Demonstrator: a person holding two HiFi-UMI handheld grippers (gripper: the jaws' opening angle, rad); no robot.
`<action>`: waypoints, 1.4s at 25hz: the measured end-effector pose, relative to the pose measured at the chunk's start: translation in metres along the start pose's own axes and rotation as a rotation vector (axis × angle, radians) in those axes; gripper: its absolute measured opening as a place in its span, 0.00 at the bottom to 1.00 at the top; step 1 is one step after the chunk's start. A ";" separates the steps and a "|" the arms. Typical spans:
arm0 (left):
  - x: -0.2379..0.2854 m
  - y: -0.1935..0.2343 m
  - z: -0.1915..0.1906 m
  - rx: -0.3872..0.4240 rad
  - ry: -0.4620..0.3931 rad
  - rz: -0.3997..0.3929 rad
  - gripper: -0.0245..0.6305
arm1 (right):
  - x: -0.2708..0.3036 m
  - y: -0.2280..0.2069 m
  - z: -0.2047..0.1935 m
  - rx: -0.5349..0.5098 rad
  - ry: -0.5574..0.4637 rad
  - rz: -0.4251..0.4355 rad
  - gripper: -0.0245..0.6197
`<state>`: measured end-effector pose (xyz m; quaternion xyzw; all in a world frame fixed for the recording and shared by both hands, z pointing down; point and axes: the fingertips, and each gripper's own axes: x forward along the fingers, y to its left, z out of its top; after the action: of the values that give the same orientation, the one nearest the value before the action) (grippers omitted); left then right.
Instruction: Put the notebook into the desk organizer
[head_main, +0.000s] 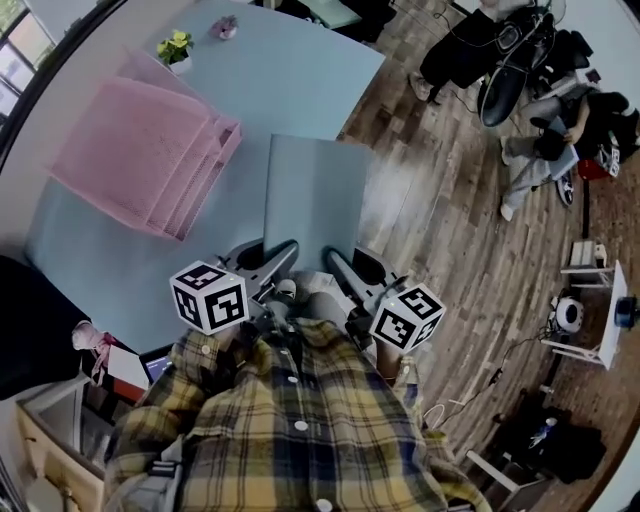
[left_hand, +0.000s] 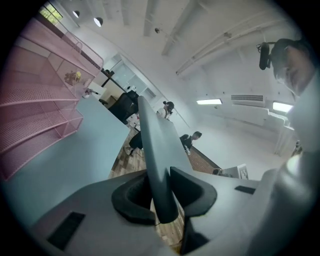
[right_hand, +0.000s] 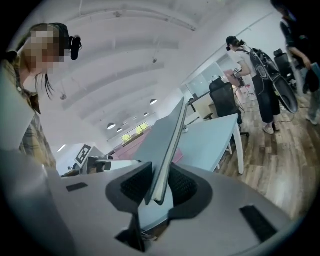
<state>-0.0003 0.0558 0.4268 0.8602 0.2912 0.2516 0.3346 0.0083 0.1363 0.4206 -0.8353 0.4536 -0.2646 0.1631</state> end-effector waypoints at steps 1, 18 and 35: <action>-0.003 0.003 0.003 -0.001 -0.010 0.007 0.18 | 0.005 0.002 0.001 -0.005 0.004 0.009 0.18; -0.031 0.060 0.062 -0.114 -0.400 0.350 0.18 | 0.117 0.005 0.048 -0.165 0.250 0.449 0.18; -0.044 0.070 0.073 -0.241 -0.818 0.726 0.18 | 0.174 0.019 0.066 -0.322 0.516 0.937 0.18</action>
<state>0.0376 -0.0474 0.4198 0.8885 -0.2079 0.0279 0.4081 0.1121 -0.0185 0.4089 -0.4669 0.8363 -0.2870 0.0175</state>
